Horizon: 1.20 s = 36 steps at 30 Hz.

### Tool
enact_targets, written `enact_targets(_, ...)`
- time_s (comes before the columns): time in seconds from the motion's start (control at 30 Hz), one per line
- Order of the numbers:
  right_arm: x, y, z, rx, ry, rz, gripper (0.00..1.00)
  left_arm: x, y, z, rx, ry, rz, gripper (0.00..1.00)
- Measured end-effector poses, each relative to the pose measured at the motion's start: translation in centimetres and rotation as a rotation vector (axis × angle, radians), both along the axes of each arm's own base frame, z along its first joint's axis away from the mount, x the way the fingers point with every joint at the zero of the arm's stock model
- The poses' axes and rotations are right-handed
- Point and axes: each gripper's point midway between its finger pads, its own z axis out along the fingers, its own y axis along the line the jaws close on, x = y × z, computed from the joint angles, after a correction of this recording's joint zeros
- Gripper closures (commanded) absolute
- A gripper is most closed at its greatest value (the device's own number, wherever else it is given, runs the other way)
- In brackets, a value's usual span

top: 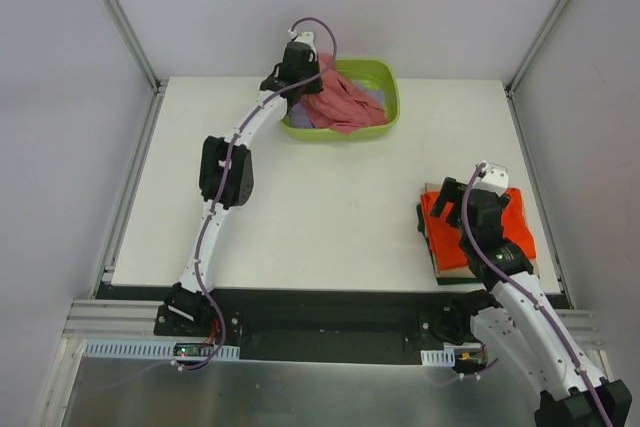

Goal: Fold and stack the t-shirts
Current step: Grab crumpled tshirt from bin with the left arm, then move the tshirt to the center of the board

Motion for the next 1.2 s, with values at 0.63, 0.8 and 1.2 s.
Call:
enact_targets(0.63,0.2,0.1,0.8,0.017,-0.038,-0.005,0.04,-14.8,-0.9,30.1,-0.239,-0.339,-0.260,1.00)
enact_targets(0.8,0.2,0.6,1.6,0.053,-0.070,0.017,0.04,-24.1,0.6,37.7,-0.320,-0.454,-0.350,1.00)
enact_targets(1.2,-0.4,1.9,3.3,0.120,-0.136,0.085,0.04,-35.3,4.6,34.9,-0.438,-0.362,-0.357,0.94)
